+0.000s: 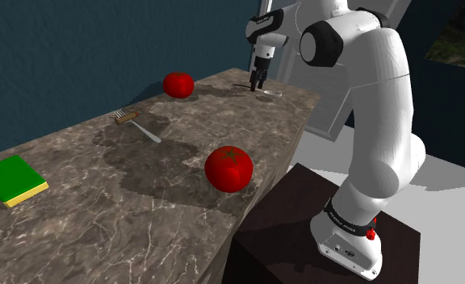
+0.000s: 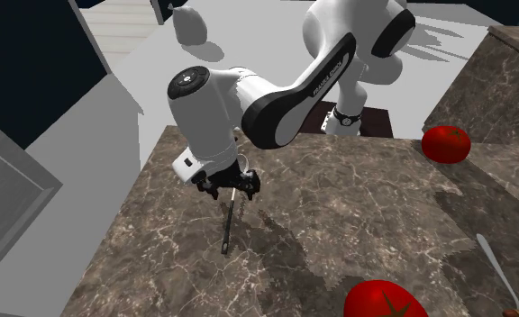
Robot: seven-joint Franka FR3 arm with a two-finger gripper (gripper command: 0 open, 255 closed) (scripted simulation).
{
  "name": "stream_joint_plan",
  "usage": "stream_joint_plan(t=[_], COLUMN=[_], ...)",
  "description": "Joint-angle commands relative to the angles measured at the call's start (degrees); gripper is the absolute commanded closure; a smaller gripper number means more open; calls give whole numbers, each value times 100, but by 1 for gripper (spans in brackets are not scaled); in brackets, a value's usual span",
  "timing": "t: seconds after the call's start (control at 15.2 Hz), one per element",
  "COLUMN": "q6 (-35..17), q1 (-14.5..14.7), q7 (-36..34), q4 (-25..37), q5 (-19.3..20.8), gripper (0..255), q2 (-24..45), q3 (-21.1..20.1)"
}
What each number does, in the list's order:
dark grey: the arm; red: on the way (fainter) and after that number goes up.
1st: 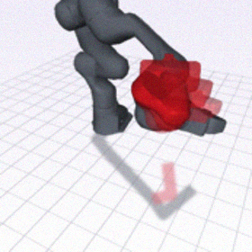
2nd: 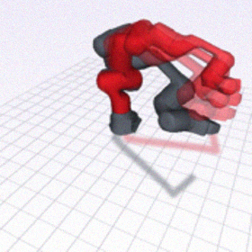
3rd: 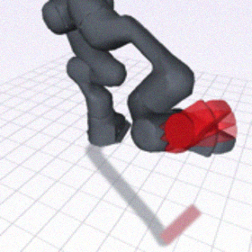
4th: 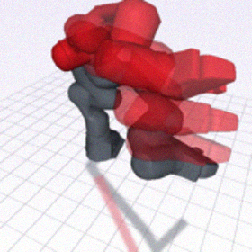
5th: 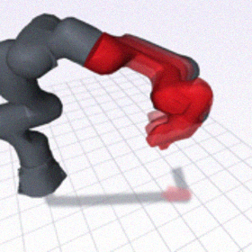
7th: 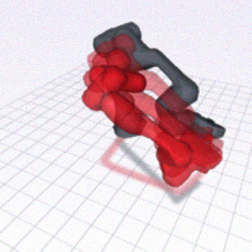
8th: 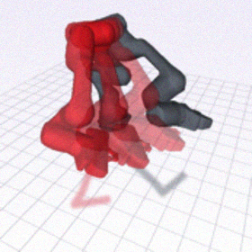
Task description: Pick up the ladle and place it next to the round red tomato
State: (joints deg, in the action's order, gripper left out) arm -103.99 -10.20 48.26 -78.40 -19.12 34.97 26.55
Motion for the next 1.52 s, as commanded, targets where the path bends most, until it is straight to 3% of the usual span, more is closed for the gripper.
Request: stream_joint_plan(t=[0.0, 0.2, 0.26, 0.86, 1.45], q6=[-7, -6, -6, -7, 602], q1=[1, 1, 1, 1, -50], q7=[1, 1, 1, 1, -98], q4=[-6, -5, -5, -6, 503], q5=[0, 0, 0, 0, 77], gripper=[0, 0, 255, 255, 255], q2=[-1, -1, -1, -1, -126], q3=[0, 0, 0, 0, 43])
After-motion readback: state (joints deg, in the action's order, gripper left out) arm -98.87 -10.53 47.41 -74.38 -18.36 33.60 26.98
